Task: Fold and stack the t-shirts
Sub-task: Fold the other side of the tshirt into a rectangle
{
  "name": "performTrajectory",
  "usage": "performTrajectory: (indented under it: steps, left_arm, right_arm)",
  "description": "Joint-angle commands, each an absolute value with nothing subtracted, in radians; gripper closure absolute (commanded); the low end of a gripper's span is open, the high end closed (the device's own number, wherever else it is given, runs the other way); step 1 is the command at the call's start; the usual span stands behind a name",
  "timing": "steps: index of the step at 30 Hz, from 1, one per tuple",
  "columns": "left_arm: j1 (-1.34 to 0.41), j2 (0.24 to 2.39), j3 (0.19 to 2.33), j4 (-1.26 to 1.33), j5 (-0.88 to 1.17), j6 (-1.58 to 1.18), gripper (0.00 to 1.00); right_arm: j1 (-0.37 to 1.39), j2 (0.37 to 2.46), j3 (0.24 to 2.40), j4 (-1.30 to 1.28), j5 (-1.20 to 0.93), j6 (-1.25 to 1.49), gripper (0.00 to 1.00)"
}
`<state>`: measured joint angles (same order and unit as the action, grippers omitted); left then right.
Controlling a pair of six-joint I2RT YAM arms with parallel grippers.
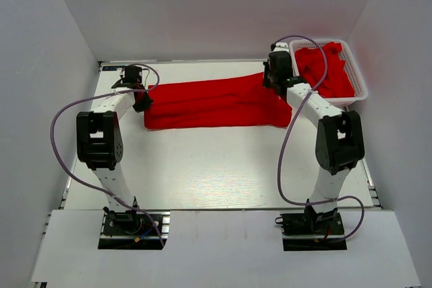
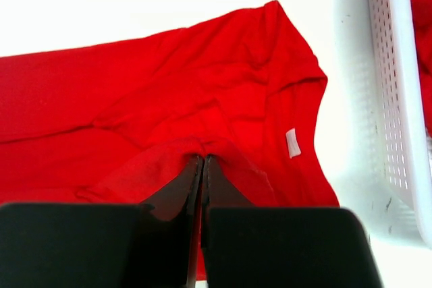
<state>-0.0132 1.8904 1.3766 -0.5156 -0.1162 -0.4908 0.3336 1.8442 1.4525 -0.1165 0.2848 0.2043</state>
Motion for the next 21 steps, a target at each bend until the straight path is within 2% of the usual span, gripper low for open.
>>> performTrajectory:
  steps: [1,16,17,19,21]
  left_arm:
    - [-0.008,1.891,1.42,-0.485,-0.13,-0.494,1.0]
    - [-0.008,2.054,1.555,-0.453,-0.133,-0.494,0.99]
    - [-0.008,2.066,1.565,-0.453,-0.147,-0.494,0.95]
    - [-0.008,2.066,1.575,-0.453,-0.161,-0.494,0.81]
    - [-0.008,2.078,1.597,-0.453,-0.198,-0.494,0.63]
  right_arm:
    - [0.319,1.865,1.514,-0.094,0.275,0.195,1.0]
    - [0.272,2.089,1.701,-0.098,0.21,0.202,1.0]
    - [0.272,2.098,1.712,-0.094,0.215,0.204,1.0]
    - [0.259,2.155,1.753,-0.094,0.212,0.204,1.0]
    - [0.258,2.209,1.831,-0.094,0.207,0.198,0.78]
